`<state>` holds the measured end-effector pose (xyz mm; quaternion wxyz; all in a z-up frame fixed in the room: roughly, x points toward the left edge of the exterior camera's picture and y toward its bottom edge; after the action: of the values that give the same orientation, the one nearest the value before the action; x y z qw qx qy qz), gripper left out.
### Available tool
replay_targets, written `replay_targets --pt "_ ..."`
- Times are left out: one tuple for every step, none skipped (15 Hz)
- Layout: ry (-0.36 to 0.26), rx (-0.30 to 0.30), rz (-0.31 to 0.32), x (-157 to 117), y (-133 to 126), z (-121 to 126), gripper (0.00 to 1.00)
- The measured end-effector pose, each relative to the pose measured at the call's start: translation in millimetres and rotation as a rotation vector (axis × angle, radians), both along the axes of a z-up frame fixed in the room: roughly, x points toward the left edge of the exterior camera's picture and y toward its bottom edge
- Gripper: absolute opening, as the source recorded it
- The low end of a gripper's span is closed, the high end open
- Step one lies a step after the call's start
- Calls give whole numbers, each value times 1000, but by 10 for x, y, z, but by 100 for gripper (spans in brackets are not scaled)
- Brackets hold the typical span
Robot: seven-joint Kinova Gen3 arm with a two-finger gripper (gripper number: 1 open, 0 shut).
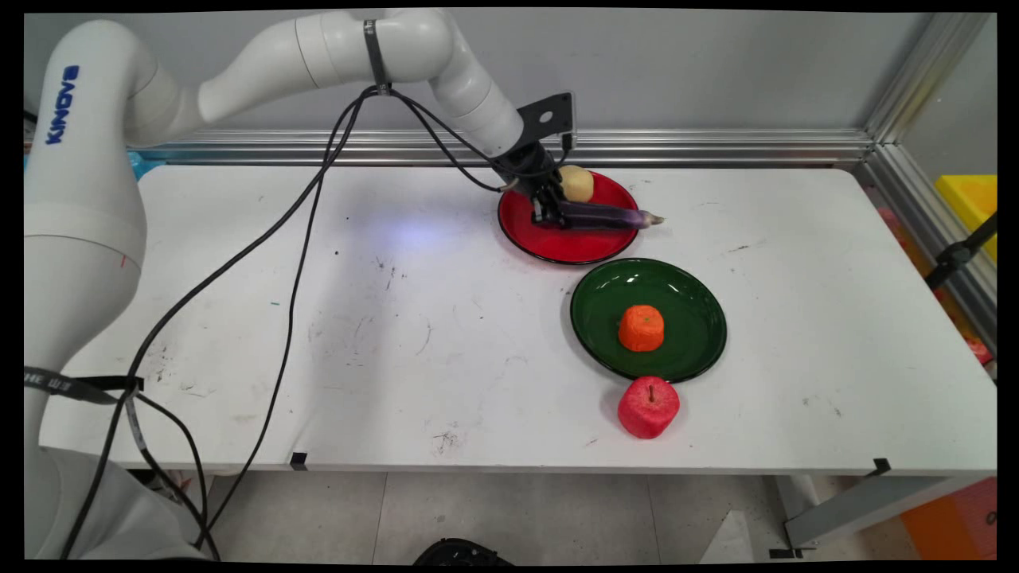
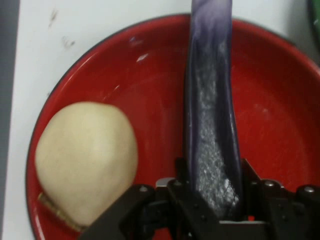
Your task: Place the picked object on the red plate
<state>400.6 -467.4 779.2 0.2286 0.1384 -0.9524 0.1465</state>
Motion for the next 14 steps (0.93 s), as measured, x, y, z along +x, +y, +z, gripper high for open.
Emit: replay_targets --pt "-6 1 7 36 -17 -14 0" --pt "-10 2 12 61 -29 -25 0" --pt "-14 3 15 81 -36 -34 0" --pt "-17 5 20 103 -43 -42 0" --pt "-21 7 23 122 -48 -51 0" --pt "-26 10 29 150 -51 -60 0" --pt "-29 13 32 167 -53 -65 0" --pt "-32 15 34 179 -55 -68 0" --pt "-34 17 37 191 -55 -70 100" --pt "-36 19 40 201 -55 -71 100" --pt "-37 20 44 216 -53 -69 100" --pt "-37 23 49 226 -53 -66 100" --pt "-36 25 52 226 -54 -62 100" --pt "-35 27 56 230 -52 -57 100"
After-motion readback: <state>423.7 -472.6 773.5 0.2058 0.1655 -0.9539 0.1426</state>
